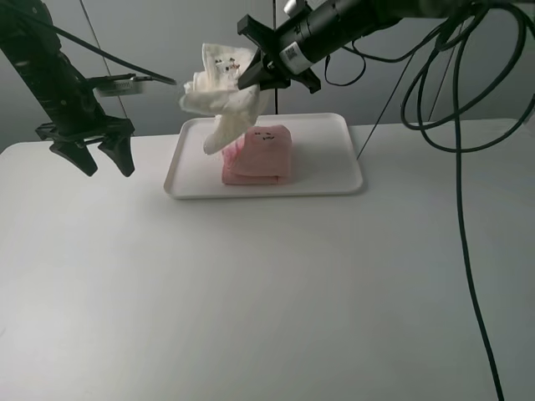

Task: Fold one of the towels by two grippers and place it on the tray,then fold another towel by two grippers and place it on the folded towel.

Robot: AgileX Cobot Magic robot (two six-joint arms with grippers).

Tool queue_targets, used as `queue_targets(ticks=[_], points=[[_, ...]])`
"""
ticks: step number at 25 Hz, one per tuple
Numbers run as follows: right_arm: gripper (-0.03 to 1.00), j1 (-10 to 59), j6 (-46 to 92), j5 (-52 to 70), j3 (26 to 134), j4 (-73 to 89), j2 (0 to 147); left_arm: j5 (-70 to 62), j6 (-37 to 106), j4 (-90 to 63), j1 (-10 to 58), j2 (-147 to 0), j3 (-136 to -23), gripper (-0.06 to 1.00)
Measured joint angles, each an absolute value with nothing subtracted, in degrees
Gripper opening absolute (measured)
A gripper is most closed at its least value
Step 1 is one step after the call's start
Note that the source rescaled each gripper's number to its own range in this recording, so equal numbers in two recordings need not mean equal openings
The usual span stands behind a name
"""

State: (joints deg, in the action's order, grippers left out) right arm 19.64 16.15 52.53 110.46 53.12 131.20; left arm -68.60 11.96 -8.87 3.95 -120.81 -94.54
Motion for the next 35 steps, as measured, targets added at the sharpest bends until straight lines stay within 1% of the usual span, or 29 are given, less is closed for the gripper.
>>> queue_targets(ticks=[8,9,10,11,12,14,16,17,18,20,23,29,33,35], points=[[0.07,19.1,17.9,49.6,110.5,51.7,137.0,-68.6,12.1,-8.9,4.0,-120.8,-94.5,0.9],[0.08,19.1,17.7,48.7,110.5,50.1,137.0,-68.6,12.1,-8.9,4.0,-120.8,-94.5,0.9],[0.12,19.1,17.5,48.0,110.5,48.7,137.0,-68.6,12.1,-8.9,4.0,-120.8,-94.5,0.9],[0.19,19.0,17.2,47.6,110.5,47.1,137.0,-68.6,12.1,-8.9,4.0,-120.8,-94.5,0.9],[0.3,19.0,17.1,47.4,110.5,45.4,137.0,-68.7,12.1,-8.9,4.0,-120.8,-94.5,0.9],[0.58,19.0,16.9,47.8,110.5,42.5,137.0,-69.0,12.1,-8.9,4.0,-120.8,-94.5,0.9],[0.8,19.0,16.3,49.0,110.5,39.2,137.0,-69.2,12.1,-9.0,4.0,-120.8,-94.5,0.9],[0.87,19.0,16.1,49.7,110.5,37.3,137.0,-69.2,12.1,-9.0,4.0,-120.8,-94.5,0.9],[0.89,19.0,15.9,50.1,110.5,34.7,137.0,-69.2,12.1,-9.0,4.0,-120.8,-94.5,0.9],[0.91,19.0,15.8,51.6,110.5,28.8,136.7,-69.2,12.1,-9.0,4.0,-120.8,-94.5,0.9],[0.92,19.0,14.1,53.8,110.5,20.2,133.9,-69.2,12.1,-9.0,4.0,-120.8,-94.5,0.9],[0.9,19.0,8.2,54.3,108.9,8.1,122.9,-66.8,12.1,-11.3,4.0,-118.1,-93.6,0.9],[0.89,19.0,6.0,50.0,99.4,3.2,111.9,-60.6,12.2,-11.9,4.0,-109.3,-87.4,0.9],[0.89,19.0,5.4,48.1,91.9,2.0,106.0,-57.1,12.2,-12.0,4.0,-103.7,-82.9,0.9]])
